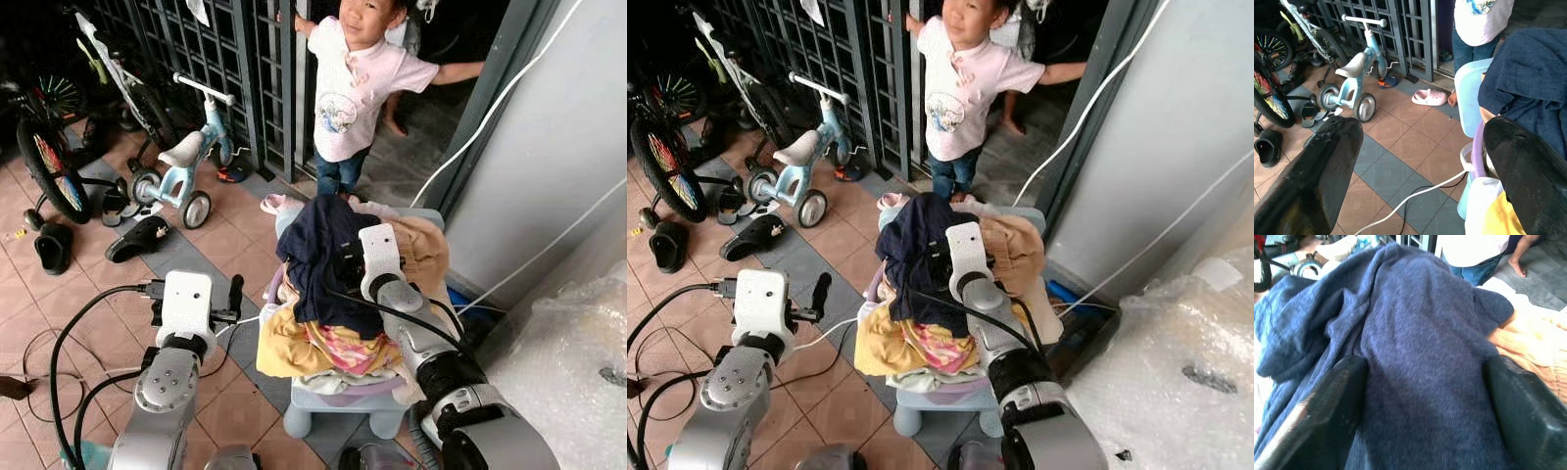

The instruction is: Clothes washing

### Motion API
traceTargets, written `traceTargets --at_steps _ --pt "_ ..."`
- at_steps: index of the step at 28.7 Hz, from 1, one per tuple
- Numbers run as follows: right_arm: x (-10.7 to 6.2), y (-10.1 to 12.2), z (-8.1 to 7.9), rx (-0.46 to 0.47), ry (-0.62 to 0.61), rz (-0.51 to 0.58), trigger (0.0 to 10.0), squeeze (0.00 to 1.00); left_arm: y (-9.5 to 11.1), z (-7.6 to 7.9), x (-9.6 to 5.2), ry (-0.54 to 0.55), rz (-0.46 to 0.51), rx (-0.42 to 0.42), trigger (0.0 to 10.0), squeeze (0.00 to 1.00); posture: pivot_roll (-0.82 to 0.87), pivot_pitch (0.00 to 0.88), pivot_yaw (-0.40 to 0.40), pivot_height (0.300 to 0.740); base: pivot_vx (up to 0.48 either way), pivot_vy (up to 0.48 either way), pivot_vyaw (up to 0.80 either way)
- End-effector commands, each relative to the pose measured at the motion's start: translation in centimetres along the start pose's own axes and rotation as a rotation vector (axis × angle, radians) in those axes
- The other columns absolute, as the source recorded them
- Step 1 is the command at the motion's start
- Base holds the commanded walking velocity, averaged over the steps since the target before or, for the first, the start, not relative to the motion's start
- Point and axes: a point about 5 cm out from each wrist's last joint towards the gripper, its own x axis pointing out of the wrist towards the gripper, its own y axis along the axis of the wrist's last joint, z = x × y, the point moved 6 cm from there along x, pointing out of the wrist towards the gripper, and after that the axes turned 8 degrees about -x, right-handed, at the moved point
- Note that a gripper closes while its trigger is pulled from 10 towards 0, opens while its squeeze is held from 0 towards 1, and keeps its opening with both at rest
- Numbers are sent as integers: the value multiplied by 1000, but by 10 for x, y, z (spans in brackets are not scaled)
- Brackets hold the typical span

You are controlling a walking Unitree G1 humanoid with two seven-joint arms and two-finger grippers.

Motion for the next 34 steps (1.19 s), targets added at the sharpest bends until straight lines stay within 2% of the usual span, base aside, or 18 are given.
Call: traceTargets --at_steps 1,11,23,27,30,34 --pt "2 2 3 15 -16 -5 0 0 2 1 -3 -6 0 6 10000 0 152 113 3 740 0 0 0" --pt "-1 -13 12 28 -27 -34 0 0 0 4 0 -6 -12 -7 10000 0 135 96 -9 740 0 0 0" --pt "1 -12 6 9 21 -33 0 0 3 4 7 16 5 -27 10000 0 120 43 -29 740 0 0 0" --pt "1 -1 7 -41 31 13 0 0 3 10 14 9 14 -40 10000 0 92 0 -39 740 0 0 0" --pt "-4 -4 7 -52 42 21 0 0 5 15 22 1 26 -56 10000 0 68 0 -43 740 0 0 0" --pt "-12 0 19 -44 -2 79 0 0 5 19 29 -9 34 -71 10000 0 38 0 -41 740 0 0 0"
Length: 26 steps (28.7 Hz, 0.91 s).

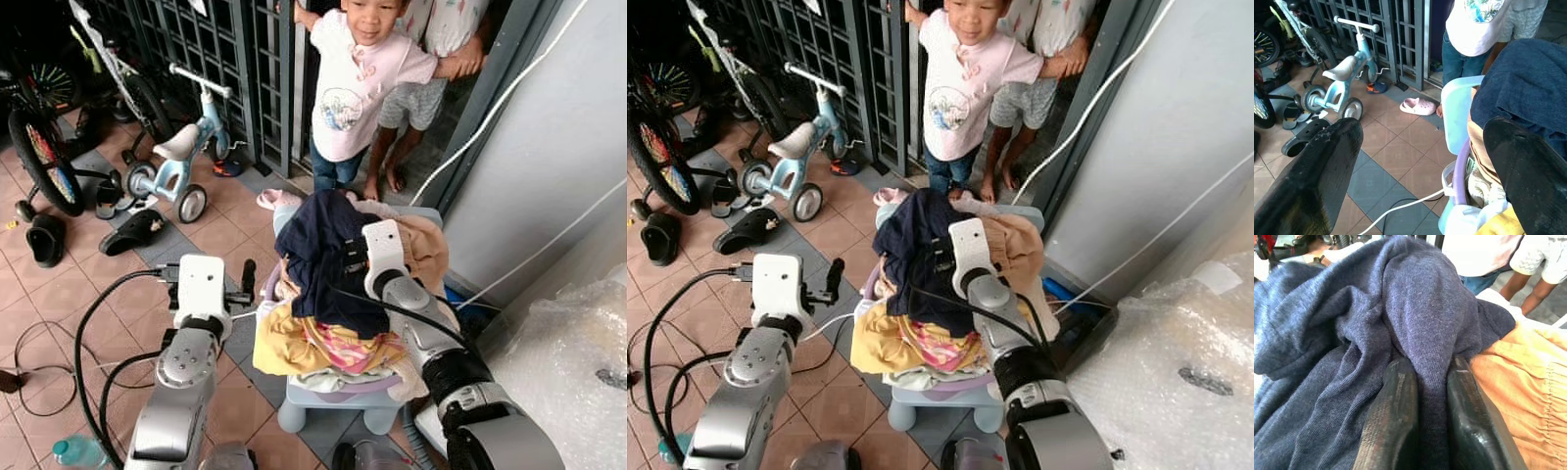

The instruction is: Clothes washing

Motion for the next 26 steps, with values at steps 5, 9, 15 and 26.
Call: traceTargets --at_steps 5,9,15,26 --pt "-18 21 23 -49 -67 132 0 0 -5 0 5 6 -3 -22 10000 0 24 0 -44 740 0 0 0" --pt "-28 29 30 -40 -94 182 0 0 -5 1 8 0 4 -33 10000 0 14 0 -43 740 0 0 0" --pt "-43 57 31 -20 -93 303 0 0 -7 4 13 4 -6 -48 10000 0 -2 0 -39 740 0 0 0" --pt "-59 90 41 30 -120 409 0 0 -4 9 17 2 13 -59 10000 0 -11 0 -38 740 0 0 0"
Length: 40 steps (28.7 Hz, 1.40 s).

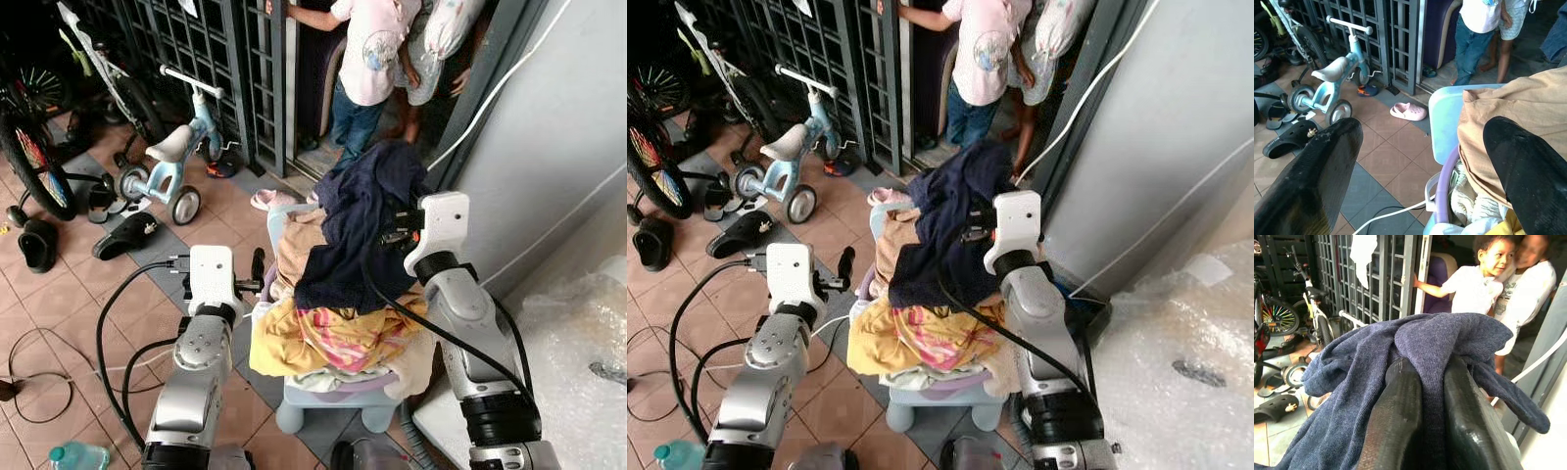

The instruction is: Clothes washing

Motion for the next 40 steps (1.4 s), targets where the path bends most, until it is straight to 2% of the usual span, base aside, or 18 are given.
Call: traceTargets --at_steps 1,2,3,4,5,10,18,28,40 --pt "-3 1 -1 11 12 0 431 0 -1 3 2 -10 0 0 10000 0 -11 0 -38 740 0 0 0" --pt "-3 1 -1 11 12 0 431 0 -1 3 2 -10 0 0 10000 0 -11 0 -38 740 0 0 0" --pt "-4 1 -2 12 16 -1 2275 0 0 4 2 -13 3 1 10000 0 -12 0 -38 740 0 0 0" --pt "-4 1 -4 4 25 0 4784 0 0 4 3 -14 5 2 10000 0 -12 0 -38 740 0 0 0" --pt "-5 2 -7 0 38 -3 10000 0 1 4 2 -15 7 2 10000 0 -13 0 -35 740 0 0 0" --pt "-4 0 -10 8 42 -14 10000 0 1 3 2 -13 8 6 10000 0 -9 0 -31 740 0 0 0" --pt "-2 -3 -10 12 40 -33 10000 0 1 1 3 -8 8 11 10000 0 -7 0 -28 740 0 -255 0" --pt "-2 -7 -11 23 38 -54 10000 0 2 2 4 -16 9 13 10000 0 -9 0 -23 740 -255 -260 -40" --pt "-1 -7 -10 22 35 -58 10000 0 4 4 4 -24 22 -7 10000 0 -9 0 -24 740 0 0 -792"
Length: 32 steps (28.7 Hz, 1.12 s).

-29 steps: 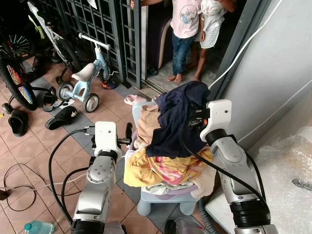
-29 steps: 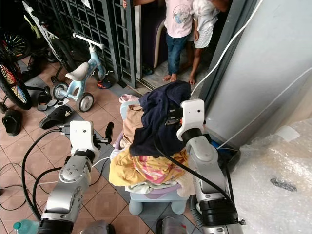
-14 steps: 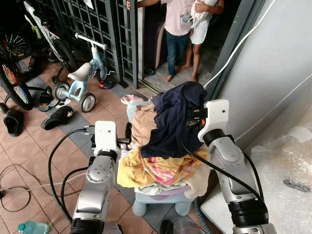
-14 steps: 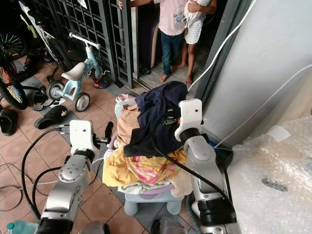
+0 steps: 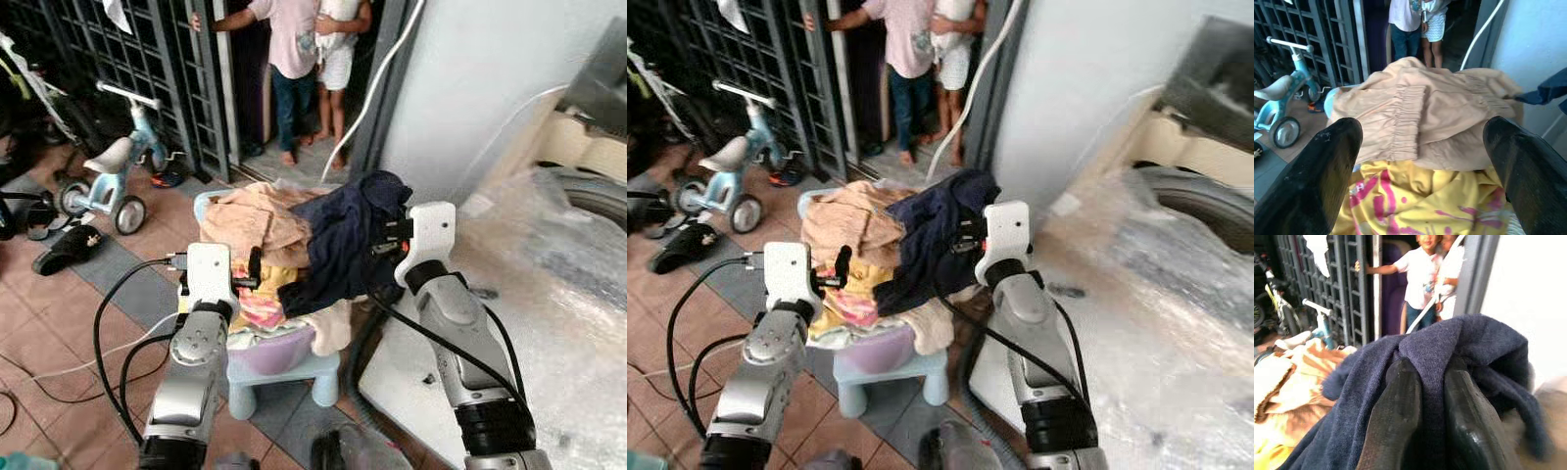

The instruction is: Clothes washing

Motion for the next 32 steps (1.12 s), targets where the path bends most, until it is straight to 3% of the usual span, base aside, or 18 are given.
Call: traceTargets --at_steps 1,13,21,28,31,32 --pt "0 6 7 -17 -22 20 10000 0 2 7 1 -22 4 -7 10000 0 -9 0 -24 740 0 0 -800" --pt "4 24 14 -97 -45 88 10000 0 8 11 0 -50 37 -33 10000 0 -17 0 -19 740 0 0 -800" --pt "24 55 47 -182 -103 170 10000 0 12 15 -1 -89 58 -50 10000 0 -20 0 -11 740 157 0 -788" --pt "43 80 62 -237 -106 229 10000 0 12 15 -1 -91 55 -51 10000 0 -16 0 -7 740 294 0 -751" --pt "55 99 68 -272 -101 270 10000 0 12 15 -2 -91 53 -50 10000 0 -14 0 -3 740 292 0 -531" --pt "64 117 74 -307 -101 304 10000 0 11 15 -1 -91 49 -47 10000 0 -14 0 -1 740 0 0 0"
